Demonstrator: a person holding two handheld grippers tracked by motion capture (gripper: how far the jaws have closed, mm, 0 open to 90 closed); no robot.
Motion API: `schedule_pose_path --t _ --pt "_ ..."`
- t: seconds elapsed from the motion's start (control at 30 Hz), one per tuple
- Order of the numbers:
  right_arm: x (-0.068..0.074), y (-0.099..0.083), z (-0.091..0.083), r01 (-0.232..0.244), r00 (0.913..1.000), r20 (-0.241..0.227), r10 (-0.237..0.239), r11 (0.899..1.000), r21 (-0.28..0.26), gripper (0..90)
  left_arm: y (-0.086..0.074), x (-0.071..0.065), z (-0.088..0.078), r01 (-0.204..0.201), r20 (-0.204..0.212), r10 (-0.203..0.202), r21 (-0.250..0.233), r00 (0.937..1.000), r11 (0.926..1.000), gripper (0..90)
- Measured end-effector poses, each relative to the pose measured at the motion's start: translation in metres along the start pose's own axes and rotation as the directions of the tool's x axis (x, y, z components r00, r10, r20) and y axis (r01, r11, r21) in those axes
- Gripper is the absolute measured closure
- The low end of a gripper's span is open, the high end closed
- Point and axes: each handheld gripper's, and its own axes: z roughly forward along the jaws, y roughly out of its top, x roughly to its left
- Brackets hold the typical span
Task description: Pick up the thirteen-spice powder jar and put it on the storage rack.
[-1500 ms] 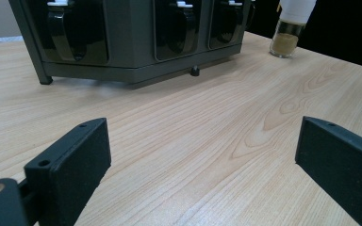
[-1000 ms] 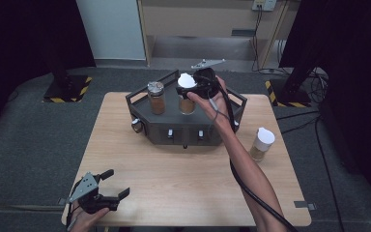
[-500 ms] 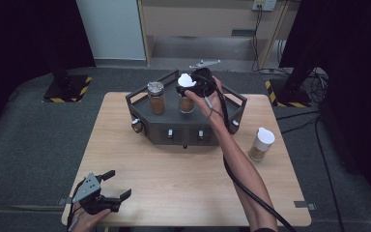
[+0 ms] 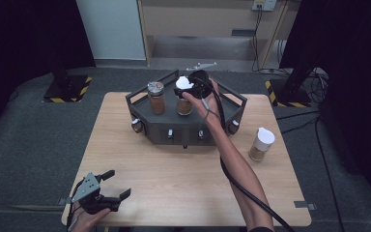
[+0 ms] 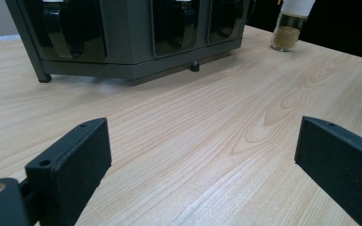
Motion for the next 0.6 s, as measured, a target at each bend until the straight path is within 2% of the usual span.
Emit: schedule_pose_path --t 0.6 --pt "-0.0011 -0.0055 0.0011 -0.012 0.9999 0.003 0.012 1.0 -0.018 30.2 -0.0001 -0.0006 -0.0003 -0.003 -0.003 0.003 -0.004 1.0 1.0 3.1"
